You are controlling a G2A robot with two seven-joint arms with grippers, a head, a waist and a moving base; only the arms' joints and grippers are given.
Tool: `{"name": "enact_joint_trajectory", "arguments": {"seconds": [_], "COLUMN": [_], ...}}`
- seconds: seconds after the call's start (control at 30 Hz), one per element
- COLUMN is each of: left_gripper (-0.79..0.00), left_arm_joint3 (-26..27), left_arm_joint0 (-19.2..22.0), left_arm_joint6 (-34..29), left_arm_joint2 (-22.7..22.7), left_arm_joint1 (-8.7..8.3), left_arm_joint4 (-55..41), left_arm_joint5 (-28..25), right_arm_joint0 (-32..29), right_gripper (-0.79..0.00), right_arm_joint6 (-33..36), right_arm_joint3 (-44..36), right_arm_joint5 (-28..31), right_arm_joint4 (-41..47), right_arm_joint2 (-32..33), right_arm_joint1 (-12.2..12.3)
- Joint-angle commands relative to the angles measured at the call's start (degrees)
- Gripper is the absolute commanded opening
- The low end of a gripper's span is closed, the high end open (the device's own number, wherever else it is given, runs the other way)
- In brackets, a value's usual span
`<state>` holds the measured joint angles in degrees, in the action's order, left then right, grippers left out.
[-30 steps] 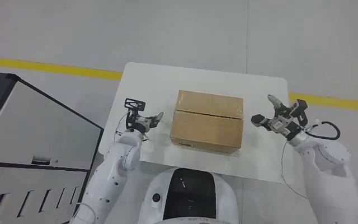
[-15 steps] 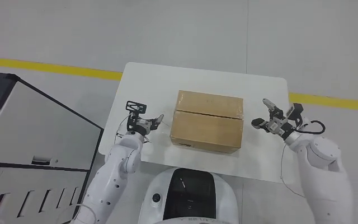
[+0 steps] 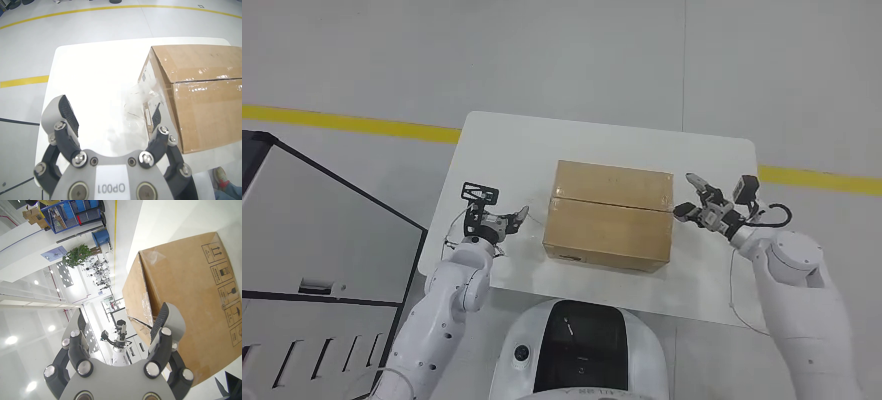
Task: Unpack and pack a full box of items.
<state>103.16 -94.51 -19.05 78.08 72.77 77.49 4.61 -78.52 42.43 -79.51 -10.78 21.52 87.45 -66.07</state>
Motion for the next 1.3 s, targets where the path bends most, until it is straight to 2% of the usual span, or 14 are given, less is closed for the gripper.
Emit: {"name": "enact_joint_trajectory", "arguments": {"seconds": [0.0,0.2,0.53,0.8,1.03,1.1,1.2,1.27], "left_gripper": [0.0,0.0,0.0,0.0,0.0,0.0,0.0,0.0], "left_arm_joint3": [0.0,0.0,0.0,0.0,0.0,0.0,0.0,0.0], "left_arm_joint0": [0.0,0.0,0.0,0.0,0.0,0.0,0.0,0.0], "left_arm_joint6": [0.0,0.0,0.0,0.0,0.0,0.0,0.0,0.0], "left_arm_joint2": [0.0,0.0,0.0,0.0,0.0,0.0,0.0,0.0], "left_arm_joint1": [0.0,0.0,0.0,0.0,0.0,0.0,0.0,0.0], "left_arm_joint4": [0.0,0.0,0.0,0.0,0.0,0.0,0.0,0.0], "left_arm_joint5": [0.0,0.0,0.0,0.0,0.0,0.0,0.0,0.0], "right_arm_joint0": [-0.2,-0.6,1.5,3.2,7.5,9.4,13.1,15.9], "right_gripper": [-0.089,-0.071,-0.099,-0.114,-0.154,-0.16,-0.231,-0.24], "right_arm_joint6": [0.0,0.0,-0.9,0.1,-2.0,-3.0,-4.1,-4.4], "right_arm_joint3": [0.0,-0.5,0.2,-0.6,0.5,2.5,6.7,9.8], "right_arm_joint5": [-0.1,-0.4,-0.2,0.0,0.0,0.8,2.2,3.0], "right_arm_joint4": [0.1,-0.3,0.7,5.8,9.8,10.9,12.7,13.1], "right_arm_joint2": [0.5,0.9,-2.1,-1.6,-3.7,-4.8,-6.6,-8.1], "right_arm_joint1": [0.1,0.4,0.1,0.0,-0.7,-1.0,-1.6,-2.1]}}
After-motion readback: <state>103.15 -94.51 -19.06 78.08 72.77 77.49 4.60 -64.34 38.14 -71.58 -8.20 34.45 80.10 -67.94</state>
